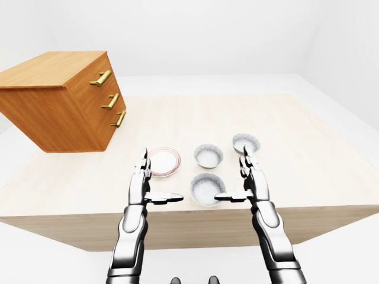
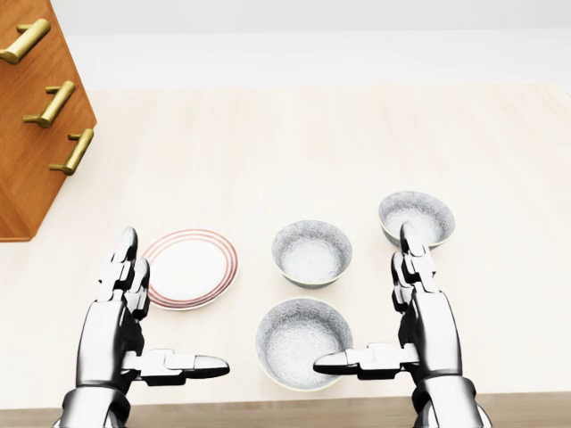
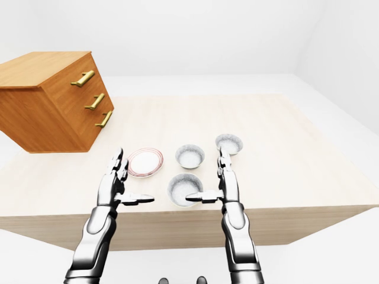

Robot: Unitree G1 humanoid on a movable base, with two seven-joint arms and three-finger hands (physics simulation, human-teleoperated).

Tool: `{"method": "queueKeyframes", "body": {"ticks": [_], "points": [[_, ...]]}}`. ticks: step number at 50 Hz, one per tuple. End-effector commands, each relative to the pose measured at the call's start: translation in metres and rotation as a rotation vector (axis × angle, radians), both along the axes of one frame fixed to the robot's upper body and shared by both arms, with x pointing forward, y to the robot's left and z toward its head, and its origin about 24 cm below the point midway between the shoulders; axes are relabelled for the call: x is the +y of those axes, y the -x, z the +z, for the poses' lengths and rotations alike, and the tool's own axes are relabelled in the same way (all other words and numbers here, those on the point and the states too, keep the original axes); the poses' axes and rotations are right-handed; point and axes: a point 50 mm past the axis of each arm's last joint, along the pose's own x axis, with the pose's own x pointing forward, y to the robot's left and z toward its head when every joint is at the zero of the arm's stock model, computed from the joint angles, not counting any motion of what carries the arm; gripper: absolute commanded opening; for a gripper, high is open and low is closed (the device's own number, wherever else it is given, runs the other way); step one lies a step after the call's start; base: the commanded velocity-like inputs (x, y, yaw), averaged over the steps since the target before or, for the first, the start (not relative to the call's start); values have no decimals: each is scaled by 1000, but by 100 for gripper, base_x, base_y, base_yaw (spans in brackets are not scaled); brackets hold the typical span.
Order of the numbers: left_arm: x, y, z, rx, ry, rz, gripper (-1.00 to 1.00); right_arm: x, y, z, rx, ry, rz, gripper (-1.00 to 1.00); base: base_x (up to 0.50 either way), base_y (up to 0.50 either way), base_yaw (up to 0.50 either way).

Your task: Stack the bowl at the front on the bowl in the middle.

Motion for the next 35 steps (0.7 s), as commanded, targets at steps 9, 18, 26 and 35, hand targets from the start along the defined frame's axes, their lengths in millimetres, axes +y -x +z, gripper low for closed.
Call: {"method": "queueKeyframes", "body": {"ticks": [9,18,26,35], "points": [[6,-5,4,-34,-8,-5,100,-4,-1,5,-35,10,35,100,0,0,0],[6,-4,5,-40,-6,-6,100,-4,-1,9,-45,7,42,100,0,0,0],[6,-5,5,-42,10,-5,100,-4,-1,9,-47,2,48,100,24,0,0],[6,-3,7,-40,17,-8,100,-3,1,11,-63,14,49,100,28,0,0]]}}
